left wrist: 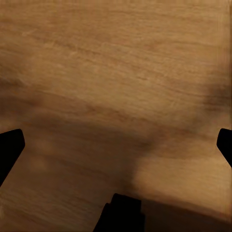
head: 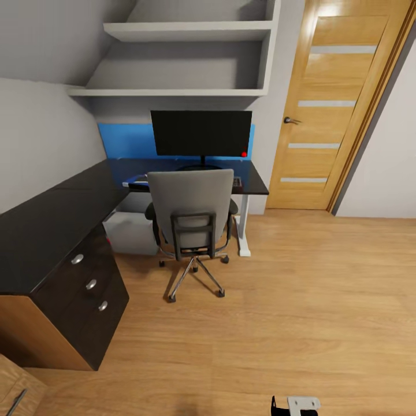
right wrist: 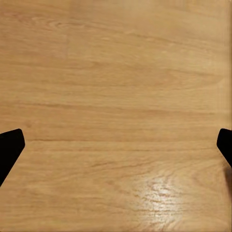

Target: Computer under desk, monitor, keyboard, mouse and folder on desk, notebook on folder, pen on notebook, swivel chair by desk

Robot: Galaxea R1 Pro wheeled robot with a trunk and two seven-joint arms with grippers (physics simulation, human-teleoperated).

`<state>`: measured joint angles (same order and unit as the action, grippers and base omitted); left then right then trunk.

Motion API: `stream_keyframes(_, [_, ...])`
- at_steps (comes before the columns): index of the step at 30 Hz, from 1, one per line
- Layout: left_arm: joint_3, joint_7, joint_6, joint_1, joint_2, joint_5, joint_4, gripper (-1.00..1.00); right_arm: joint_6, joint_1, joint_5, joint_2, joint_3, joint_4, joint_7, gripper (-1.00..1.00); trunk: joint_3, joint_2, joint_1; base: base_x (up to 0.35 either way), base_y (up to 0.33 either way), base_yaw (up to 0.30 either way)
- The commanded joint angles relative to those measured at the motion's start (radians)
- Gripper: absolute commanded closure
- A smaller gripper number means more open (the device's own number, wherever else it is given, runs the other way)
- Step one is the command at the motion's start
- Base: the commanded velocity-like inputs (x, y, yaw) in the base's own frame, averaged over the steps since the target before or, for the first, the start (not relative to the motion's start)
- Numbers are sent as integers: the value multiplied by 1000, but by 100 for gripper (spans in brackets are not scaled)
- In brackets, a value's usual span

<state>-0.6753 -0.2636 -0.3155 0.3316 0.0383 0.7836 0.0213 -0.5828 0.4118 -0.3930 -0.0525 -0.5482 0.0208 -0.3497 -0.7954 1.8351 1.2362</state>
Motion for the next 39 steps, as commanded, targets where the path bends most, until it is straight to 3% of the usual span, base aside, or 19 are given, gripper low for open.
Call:
stream_keyframes(1, [-9,-5,-2,0,0,5,0,-100,-3,1,-6,0,-8,2,-3,-100,2,-7,-4,0,0,0])
stream_keyframes(8, [-8,-6,-3,-26,0,5,0,-100,-3,1,-6,0,-9,2,-3,-100,24,-56,-31,0,0,0])
stream_keyframes(33, [-10,-3,12,-28,-4,3,0,-100,-3,1,-6,0,-9,2,-3,-100,103,-231,-127,0,0,0])
stream_keyframes(39, [-10,-3,11,-28,-25,3,0,-100,-3,1,-6,0,-9,2,-3,-100,121,-273,-150,0,0,0])
